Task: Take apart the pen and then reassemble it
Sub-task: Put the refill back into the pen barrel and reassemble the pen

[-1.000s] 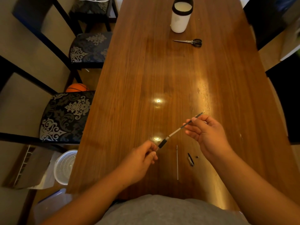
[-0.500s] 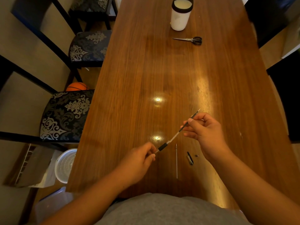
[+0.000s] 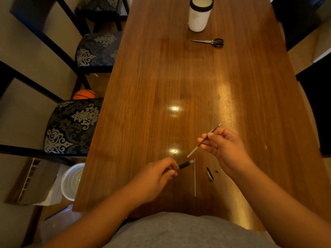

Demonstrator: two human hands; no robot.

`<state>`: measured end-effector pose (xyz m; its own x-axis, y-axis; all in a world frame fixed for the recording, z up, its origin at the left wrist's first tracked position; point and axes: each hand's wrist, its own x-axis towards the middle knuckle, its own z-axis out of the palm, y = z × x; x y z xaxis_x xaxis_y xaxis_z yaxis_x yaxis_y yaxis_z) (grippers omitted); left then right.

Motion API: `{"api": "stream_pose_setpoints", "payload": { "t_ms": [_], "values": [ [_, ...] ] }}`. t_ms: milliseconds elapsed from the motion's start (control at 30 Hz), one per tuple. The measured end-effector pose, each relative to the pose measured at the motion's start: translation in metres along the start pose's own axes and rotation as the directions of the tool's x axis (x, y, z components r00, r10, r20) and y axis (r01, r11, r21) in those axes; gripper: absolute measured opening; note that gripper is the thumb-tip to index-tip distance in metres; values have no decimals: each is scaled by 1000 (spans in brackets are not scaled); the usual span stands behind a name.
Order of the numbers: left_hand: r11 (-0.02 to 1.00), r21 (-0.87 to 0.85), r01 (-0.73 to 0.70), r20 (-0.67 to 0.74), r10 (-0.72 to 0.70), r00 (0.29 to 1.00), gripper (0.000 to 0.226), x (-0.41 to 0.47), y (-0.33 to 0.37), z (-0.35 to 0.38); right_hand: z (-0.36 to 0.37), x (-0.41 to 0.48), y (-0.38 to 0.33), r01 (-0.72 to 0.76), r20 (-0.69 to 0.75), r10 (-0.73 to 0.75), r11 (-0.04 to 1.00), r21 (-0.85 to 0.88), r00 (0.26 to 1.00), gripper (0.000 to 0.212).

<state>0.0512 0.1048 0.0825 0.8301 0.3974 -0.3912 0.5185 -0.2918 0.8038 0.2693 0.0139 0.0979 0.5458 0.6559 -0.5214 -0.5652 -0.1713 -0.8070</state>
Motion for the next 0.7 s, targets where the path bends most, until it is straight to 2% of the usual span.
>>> {"api": "stream_pose_setpoints", "payload": {
  "t_ms": [267, 467, 700],
  "values": [
    [997, -82, -8, -37, 5, 999, 21, 4, -1, 3, -4, 1, -4, -9, -71, 16, 995, 98, 997, 17],
    [995, -97, -11, -41, 7, 999, 27, 5, -1, 4, -4, 1, -4, -24, -49, 32, 988, 154, 998, 19],
    [991, -129, -22, -49, 15, 999, 21, 4, -2, 5, -1, -1, -1, -36, -49, 44, 987, 155, 998, 12]
  ]
}}
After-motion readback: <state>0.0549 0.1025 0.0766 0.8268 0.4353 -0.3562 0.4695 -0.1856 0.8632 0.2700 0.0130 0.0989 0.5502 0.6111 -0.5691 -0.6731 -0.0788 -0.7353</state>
